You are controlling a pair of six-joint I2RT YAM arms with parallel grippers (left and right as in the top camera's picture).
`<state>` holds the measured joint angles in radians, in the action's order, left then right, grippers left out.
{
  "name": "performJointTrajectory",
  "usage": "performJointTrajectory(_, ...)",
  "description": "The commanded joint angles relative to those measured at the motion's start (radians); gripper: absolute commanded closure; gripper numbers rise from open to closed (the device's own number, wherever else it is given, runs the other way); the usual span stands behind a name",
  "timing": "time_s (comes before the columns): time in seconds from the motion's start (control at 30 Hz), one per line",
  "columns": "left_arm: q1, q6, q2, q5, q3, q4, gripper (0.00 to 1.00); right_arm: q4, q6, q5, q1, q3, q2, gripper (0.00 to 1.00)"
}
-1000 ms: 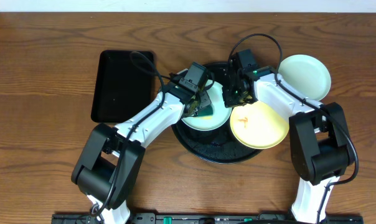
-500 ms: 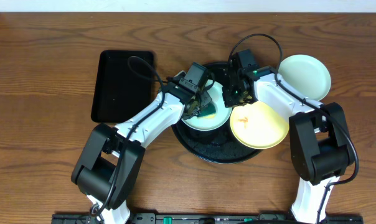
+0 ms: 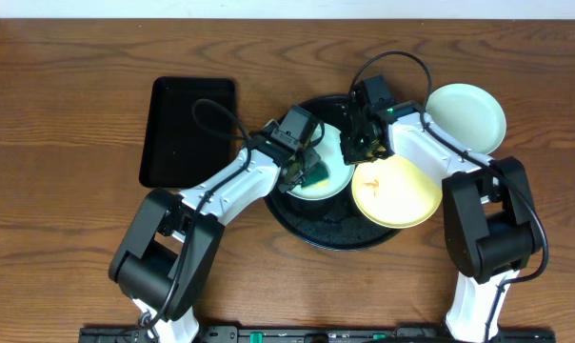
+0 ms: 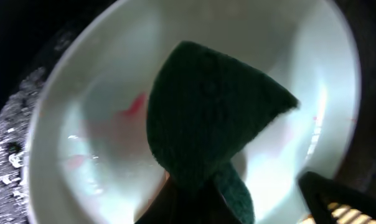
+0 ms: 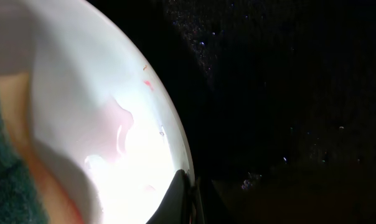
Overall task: Clean dirty plates on tray and stack at the side
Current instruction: 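Hold the plate rim with the right gripper and scrub with the sponge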
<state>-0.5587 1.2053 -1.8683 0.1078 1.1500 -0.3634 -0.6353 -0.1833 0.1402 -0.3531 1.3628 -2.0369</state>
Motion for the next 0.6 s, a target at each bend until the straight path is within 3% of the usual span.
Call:
performJointTrajectory(0.0, -0.003, 0.039, -0.004, 0.029, -0.034, -0.064, 0.92, -0.015, -0.003, -0.084, 0.003, -0.003, 0.002, 0.98)
performJointTrajectory(0.57, -0.003, 0.048, 0.101, -0.312, -0.032, -0.257, 0.93, -0.019, -0.003, -0.084, 0.003, -0.003, 0.002, 0.98)
